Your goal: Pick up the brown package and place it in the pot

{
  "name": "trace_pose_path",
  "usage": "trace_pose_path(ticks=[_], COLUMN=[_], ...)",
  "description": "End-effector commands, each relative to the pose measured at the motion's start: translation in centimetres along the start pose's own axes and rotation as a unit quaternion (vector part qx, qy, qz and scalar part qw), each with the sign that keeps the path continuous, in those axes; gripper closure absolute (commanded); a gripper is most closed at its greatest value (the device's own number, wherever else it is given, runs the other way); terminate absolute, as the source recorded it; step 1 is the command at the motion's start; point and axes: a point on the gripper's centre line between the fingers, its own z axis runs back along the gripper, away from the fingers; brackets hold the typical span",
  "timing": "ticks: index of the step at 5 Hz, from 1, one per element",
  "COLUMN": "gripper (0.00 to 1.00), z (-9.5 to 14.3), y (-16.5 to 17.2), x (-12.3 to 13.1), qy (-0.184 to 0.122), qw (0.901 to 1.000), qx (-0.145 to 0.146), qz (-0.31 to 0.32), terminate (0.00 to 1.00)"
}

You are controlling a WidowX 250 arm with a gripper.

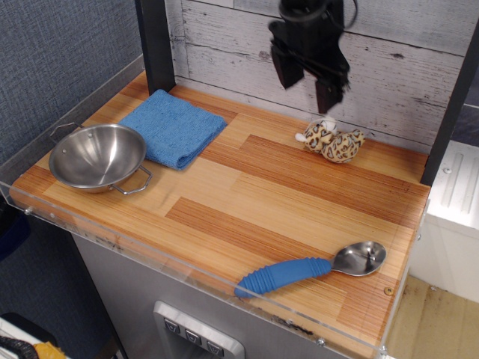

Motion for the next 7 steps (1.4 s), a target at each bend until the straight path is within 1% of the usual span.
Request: trace_pose_path(ticks=[1, 2, 3, 4, 5, 6, 7], gripper=[0.0, 0.0, 0.0, 1.0, 1.0, 1.0, 1.0], z=[-1.7, -3.2, -4.4, -4.7, -4.5, -3.9, -3.0], y=[-1.5, -2.0, -2.8, -3.4, -3.5, -3.6, -3.8], x=[2.0, 2.2, 1.5, 0.8, 0.5, 0.8, 1.3], qy=[-0.031, -0.032, -0.011, 0.001, -0.002, -0.006, -0.015], qw=[0.9993, 0.9991, 0.9992, 0.999, 0.9991, 0.9991, 0.9987], qx=[-0.012, -0.02, -0.031, -0.035, -0.035, -0.031, -0.035], qz=[-0.017, -0.018, -0.022, -0.028, -0.024, -0.029, -0.035], terminate=[0.0, 0.0, 0.0, 0.0, 0.0, 0.0, 0.0])
